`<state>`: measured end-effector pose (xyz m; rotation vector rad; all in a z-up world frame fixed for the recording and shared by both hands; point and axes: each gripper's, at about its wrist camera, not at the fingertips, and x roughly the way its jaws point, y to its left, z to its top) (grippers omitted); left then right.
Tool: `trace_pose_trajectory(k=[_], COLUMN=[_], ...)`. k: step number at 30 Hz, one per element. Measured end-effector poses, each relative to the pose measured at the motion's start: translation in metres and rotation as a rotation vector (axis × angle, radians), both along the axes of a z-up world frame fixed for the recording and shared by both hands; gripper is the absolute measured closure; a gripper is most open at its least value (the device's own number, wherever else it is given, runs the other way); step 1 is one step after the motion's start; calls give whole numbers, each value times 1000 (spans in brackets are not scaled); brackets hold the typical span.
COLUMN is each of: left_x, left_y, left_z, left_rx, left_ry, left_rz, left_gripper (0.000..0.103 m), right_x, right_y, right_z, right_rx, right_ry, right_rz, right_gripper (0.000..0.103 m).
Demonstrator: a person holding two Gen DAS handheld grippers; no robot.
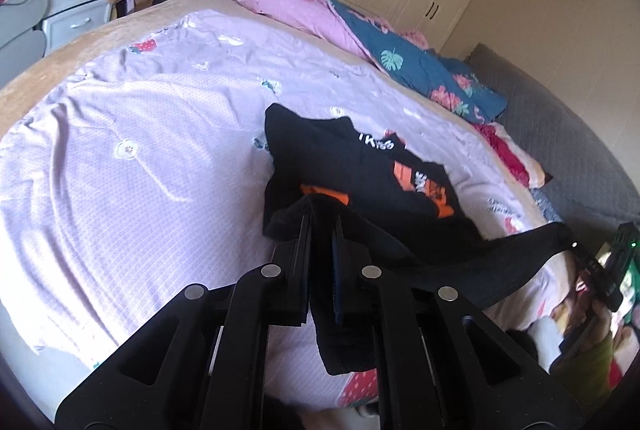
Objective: Fold small clothes
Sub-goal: 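Lift the hem with the left gripper and fold it toward the collar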
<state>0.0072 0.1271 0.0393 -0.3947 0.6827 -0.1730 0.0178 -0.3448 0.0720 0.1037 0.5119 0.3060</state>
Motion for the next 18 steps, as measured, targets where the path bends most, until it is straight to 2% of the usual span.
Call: trace_pose_trajectory(k=[13, 18], left_x=[25, 39], left_y=[7, 11], left_z=[9, 8], left_rx=[-39, -70], left_ry=[-47, -48], left_rz=[24, 41], left_gripper=[100, 100], right_x=[46, 65], right_y=[-4, 3], right_z=[10, 15], right_rx=[55, 40], right_ry=[25, 18], right_rz=[-60, -80], right_gripper=[94, 94])
